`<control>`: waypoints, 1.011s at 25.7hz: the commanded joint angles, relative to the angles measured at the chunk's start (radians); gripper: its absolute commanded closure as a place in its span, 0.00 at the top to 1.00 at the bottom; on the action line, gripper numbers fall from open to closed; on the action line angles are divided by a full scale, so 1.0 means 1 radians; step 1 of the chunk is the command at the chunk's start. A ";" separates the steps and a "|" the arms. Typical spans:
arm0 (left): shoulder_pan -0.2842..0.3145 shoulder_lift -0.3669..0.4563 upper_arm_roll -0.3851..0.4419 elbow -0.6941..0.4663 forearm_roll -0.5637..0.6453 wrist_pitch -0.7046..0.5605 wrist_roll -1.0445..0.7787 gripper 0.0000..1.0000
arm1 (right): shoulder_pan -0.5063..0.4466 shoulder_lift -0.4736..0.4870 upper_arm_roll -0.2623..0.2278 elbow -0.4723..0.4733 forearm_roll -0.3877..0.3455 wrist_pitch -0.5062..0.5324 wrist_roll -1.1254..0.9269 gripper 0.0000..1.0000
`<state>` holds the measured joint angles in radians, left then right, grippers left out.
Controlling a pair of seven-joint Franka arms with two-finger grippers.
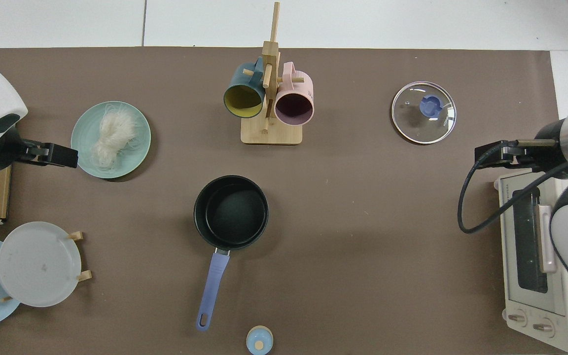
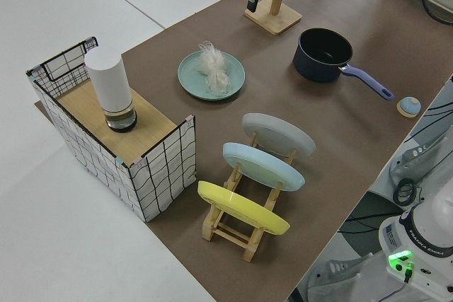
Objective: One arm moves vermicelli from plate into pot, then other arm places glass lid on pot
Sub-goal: 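Reach the left gripper to the white vermicelli on the blue plate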
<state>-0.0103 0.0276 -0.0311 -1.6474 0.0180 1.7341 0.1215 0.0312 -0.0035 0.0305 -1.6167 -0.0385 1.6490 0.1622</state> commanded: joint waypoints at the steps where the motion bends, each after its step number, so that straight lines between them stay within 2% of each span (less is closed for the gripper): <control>1: -0.007 -0.009 0.002 -0.002 0.005 -0.018 -0.032 1.00 | -0.005 -0.009 -0.001 -0.009 0.020 -0.005 -0.030 1.00; 9: -0.011 0.001 0.002 0.015 0.016 -0.036 -0.054 1.00 | -0.005 -0.009 -0.001 -0.009 0.020 -0.005 -0.030 1.00; 16: -0.008 0.084 0.000 0.099 0.010 -0.024 -0.043 1.00 | -0.005 -0.009 -0.001 -0.009 0.020 -0.006 -0.030 1.00; 26: 0.000 0.222 0.002 0.106 0.013 0.194 0.040 1.00 | -0.004 -0.009 -0.001 -0.009 0.020 -0.006 -0.030 1.00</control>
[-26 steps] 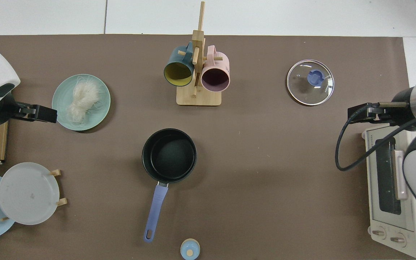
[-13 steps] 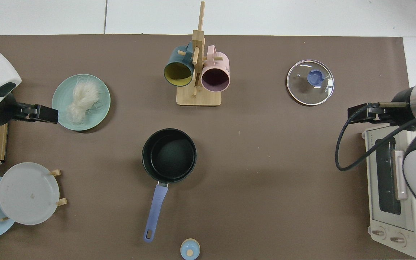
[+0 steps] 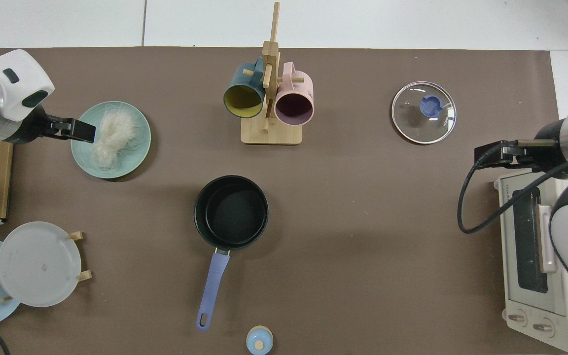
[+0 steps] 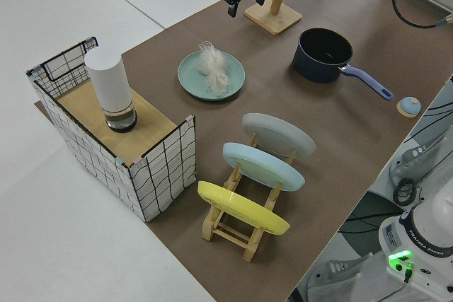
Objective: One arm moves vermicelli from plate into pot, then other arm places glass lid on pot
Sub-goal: 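Reach the left gripper to the white vermicelli on the blue plate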
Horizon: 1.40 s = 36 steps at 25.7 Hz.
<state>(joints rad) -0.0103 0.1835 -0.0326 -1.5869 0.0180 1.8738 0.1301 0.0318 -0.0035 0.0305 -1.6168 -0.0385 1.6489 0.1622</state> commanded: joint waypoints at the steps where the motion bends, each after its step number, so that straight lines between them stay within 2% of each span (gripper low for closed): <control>1: 0.001 0.079 0.003 0.045 0.013 0.071 0.040 1.00 | -0.004 -0.009 -0.001 -0.009 0.020 -0.006 -0.030 1.00; 21: 0.006 0.310 0.011 0.038 0.022 0.352 0.092 1.00 | -0.004 -0.009 -0.001 -0.009 0.020 -0.006 -0.030 1.00; 36: 0.001 0.318 0.011 -0.064 0.017 0.361 0.088 1.00 | -0.004 -0.009 -0.001 -0.009 0.020 -0.006 -0.030 1.00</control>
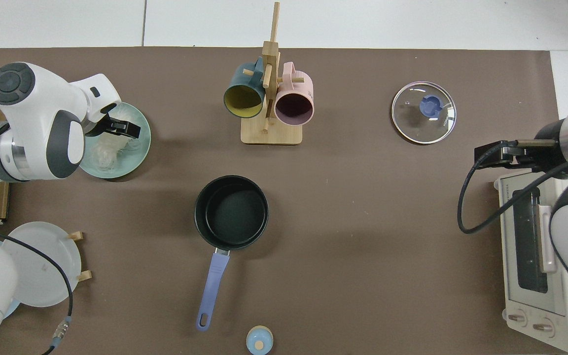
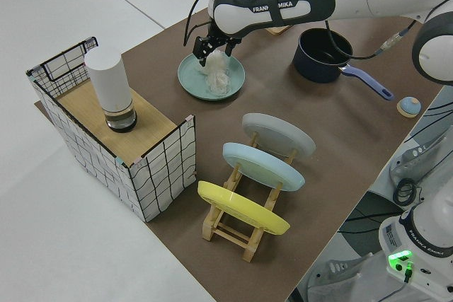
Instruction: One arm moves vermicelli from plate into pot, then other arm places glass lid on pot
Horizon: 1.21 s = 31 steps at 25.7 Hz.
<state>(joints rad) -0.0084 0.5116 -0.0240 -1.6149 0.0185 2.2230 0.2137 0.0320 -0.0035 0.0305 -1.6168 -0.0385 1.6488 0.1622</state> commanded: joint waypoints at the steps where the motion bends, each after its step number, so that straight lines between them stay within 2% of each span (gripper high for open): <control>1: 0.001 -0.010 0.003 -0.045 0.017 0.017 0.004 1.00 | -0.006 -0.009 -0.001 -0.009 0.020 -0.006 -0.030 1.00; 10: 0.005 -0.001 0.007 -0.091 0.092 0.133 0.004 1.00 | -0.004 -0.007 -0.001 -0.009 0.020 -0.006 -0.030 1.00; 12: 0.021 0.025 0.007 -0.088 0.092 0.158 0.016 0.96 | -0.004 -0.007 -0.001 -0.009 0.020 -0.006 -0.030 1.00; 13: 0.028 0.030 0.007 -0.088 0.093 0.164 0.022 0.85 | -0.004 -0.007 -0.001 -0.009 0.020 -0.006 -0.030 1.00; 16: 0.028 0.033 0.007 -0.077 0.081 0.152 0.026 0.01 | -0.004 -0.007 -0.001 -0.008 0.020 -0.006 -0.029 1.00; 23: 0.025 0.033 0.006 -0.060 0.078 0.118 0.016 0.00 | -0.006 -0.006 -0.001 -0.009 0.020 -0.004 -0.030 1.00; 31: 0.021 -0.002 -0.002 -0.006 0.081 0.021 0.018 0.00 | -0.015 0.026 -0.001 0.012 0.019 0.011 -0.027 1.00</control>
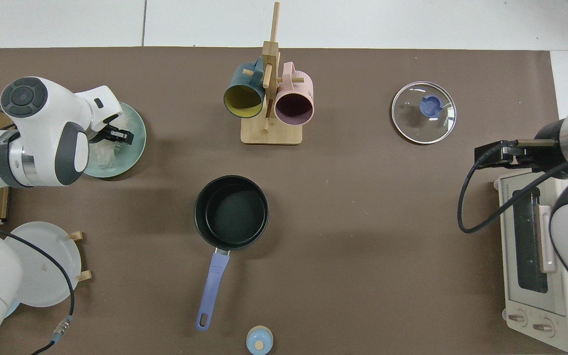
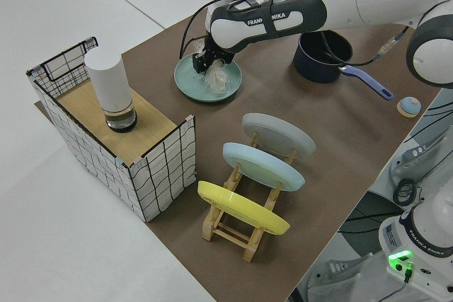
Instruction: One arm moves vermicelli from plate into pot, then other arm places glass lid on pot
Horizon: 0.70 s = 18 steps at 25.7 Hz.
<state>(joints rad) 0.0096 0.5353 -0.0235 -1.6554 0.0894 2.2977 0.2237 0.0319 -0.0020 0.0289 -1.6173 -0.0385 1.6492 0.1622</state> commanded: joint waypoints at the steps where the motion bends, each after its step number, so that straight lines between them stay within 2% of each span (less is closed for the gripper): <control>1: 0.001 -0.035 -0.003 0.034 0.010 -0.054 0.012 0.00 | -0.018 0.042 0.000 0.034 0.020 0.011 -0.027 1.00; 6: 0.000 -0.100 -0.006 0.034 0.010 -0.076 0.017 0.00 | -0.023 0.189 -0.001 0.178 0.009 -0.006 -0.027 0.99; 15: -0.020 -0.259 -0.033 0.014 -0.072 -0.368 -0.043 0.00 | -0.030 0.496 -0.014 0.465 0.002 0.017 -0.029 0.99; 18: -0.040 -0.293 -0.038 -0.032 -0.079 -0.394 -0.083 0.00 | -0.032 0.588 -0.015 0.514 0.000 0.055 -0.030 0.99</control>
<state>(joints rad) 0.0014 0.3148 -0.0653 -1.6118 0.0395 1.9574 0.1955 0.0139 0.4052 0.0089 -1.2725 -0.0390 1.6835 0.1622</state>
